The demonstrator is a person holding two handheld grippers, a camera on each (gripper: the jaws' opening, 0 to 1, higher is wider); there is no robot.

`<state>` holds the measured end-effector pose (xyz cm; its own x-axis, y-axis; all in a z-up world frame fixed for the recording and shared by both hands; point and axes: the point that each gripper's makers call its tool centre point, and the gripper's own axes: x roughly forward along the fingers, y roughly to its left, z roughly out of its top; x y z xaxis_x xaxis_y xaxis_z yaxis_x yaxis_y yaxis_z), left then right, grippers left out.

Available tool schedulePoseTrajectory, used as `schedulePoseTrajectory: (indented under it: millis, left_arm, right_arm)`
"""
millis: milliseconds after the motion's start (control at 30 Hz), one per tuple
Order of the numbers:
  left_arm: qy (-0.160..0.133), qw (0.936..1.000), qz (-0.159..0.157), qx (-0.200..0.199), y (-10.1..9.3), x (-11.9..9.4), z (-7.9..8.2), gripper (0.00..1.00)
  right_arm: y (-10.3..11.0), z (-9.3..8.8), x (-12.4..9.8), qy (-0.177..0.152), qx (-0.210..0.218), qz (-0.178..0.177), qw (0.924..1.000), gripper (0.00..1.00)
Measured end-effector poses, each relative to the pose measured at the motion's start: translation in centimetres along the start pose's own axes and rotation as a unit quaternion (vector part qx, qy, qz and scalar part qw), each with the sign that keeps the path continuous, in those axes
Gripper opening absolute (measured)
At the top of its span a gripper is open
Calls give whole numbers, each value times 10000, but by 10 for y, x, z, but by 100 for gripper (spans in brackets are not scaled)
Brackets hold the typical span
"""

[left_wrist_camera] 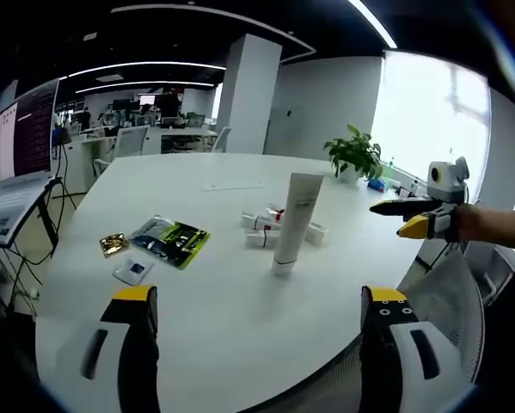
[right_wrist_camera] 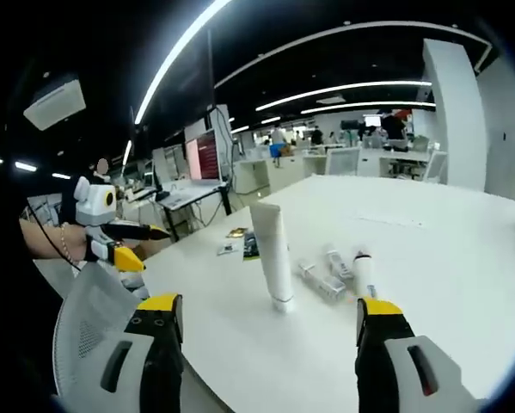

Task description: Arrange the skincare products in the storage area until every visible bottle or jar stands upright without overlapping.

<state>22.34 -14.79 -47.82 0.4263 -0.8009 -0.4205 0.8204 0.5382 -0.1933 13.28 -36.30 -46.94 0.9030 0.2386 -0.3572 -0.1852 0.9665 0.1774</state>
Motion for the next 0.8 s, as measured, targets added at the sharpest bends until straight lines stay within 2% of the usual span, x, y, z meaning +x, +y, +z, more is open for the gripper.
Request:
schedulePoseTrajectory:
  millis: [133,233,433,533,800]
  left_arm:
    - [-128,9998,65,-140,3,-2,5,91]
    - [-160,9997,72,-180,3,-2,5,91]
    - [-123,9997,47,-200,1,0,5,90]
    - [-82,9998,26,-151,-1,0,3,90]
    - [-61,9999,12,-161,-1,-1,3,89]
  right_arm:
    - [-2,-1,-4,-81,194,-97,9997,91]
    - [-1,-3,-6,-154,165,-99,9997,98]
    - [-1,-7,-7,-214,315,-116,9992,99]
    - [-1,-11,-8,-97,304,-180,9993,99]
    - [-3,-13,-6,-70,254,-238,9994,99]
